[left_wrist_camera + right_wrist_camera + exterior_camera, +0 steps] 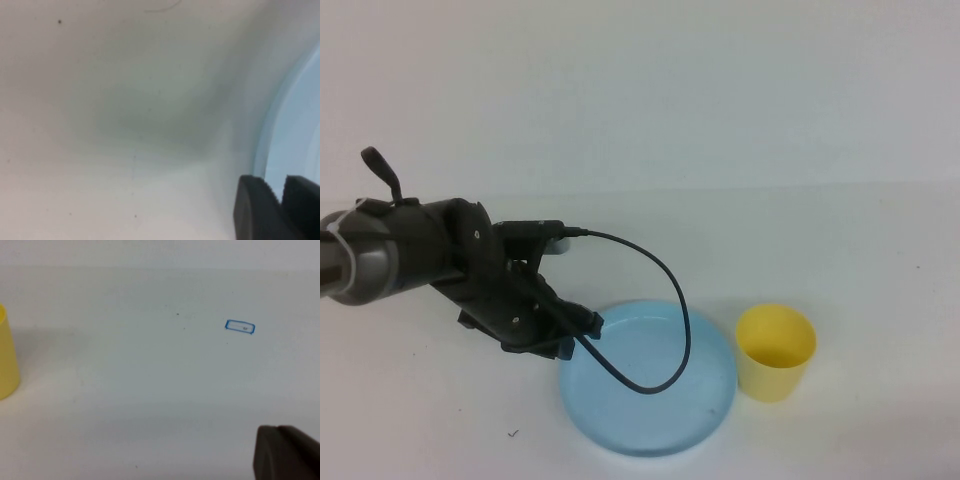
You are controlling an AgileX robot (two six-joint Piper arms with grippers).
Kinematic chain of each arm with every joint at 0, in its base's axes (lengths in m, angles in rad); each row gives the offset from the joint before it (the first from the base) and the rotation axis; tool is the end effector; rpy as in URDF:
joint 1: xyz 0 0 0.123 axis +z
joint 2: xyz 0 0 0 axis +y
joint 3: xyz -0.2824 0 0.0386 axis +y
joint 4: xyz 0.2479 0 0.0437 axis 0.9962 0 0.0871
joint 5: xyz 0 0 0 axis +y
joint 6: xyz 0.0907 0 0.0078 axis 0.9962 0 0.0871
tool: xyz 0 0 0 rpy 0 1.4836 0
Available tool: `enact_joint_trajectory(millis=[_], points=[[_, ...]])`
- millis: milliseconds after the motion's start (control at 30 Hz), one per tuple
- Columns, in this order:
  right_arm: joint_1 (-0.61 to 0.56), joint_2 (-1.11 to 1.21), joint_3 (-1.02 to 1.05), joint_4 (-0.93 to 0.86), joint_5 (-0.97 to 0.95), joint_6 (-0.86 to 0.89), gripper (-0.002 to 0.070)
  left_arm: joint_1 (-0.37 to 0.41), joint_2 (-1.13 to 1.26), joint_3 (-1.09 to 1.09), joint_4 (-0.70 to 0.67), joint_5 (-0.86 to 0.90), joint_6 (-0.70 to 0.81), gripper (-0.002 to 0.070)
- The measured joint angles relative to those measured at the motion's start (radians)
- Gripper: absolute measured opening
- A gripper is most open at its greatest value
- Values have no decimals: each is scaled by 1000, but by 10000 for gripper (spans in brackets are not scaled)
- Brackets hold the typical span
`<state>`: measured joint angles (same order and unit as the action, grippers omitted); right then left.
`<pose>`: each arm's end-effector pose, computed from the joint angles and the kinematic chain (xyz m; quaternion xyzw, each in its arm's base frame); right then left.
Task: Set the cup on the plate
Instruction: Place the plate on the center of the table, then pick up the cup from the table
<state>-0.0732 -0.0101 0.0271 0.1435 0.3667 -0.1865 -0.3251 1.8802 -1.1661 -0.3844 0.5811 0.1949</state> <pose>0.0530 0.0008 0.1718 -0.0070 0.8026 -0.0169 0.5962 0.3475 -0.1369 0.1687 0.1147 0.9685 -0.1432 0.1681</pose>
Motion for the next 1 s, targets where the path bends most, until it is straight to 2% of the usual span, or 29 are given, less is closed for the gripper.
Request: enact_joint_trajectory(millis=[100, 300, 433, 500, 667, 867, 1000], points=[[0, 0, 0, 0, 0, 0, 1, 0, 0, 0, 6, 0, 0, 147], [0, 0, 0, 0, 0, 0, 1, 0, -27, -8, 50, 11, -4, 161], [0, 0, 0, 0, 0, 0, 1, 0, -122, -57, 95, 34, -24, 123], [0, 0, 0, 0, 0, 0, 1, -2, -202, -78, 97, 34, -24, 70], [0, 0, 0, 0, 0, 0, 1, -56, -450, -83, 99, -26, -24, 10], [0, 0, 0, 0, 0, 0, 1, -166, -692, -83, 93, -27, -26, 2], [0, 0, 0, 0, 0, 0, 1, -229, -797, -83, 7, 22, -37, 1]])
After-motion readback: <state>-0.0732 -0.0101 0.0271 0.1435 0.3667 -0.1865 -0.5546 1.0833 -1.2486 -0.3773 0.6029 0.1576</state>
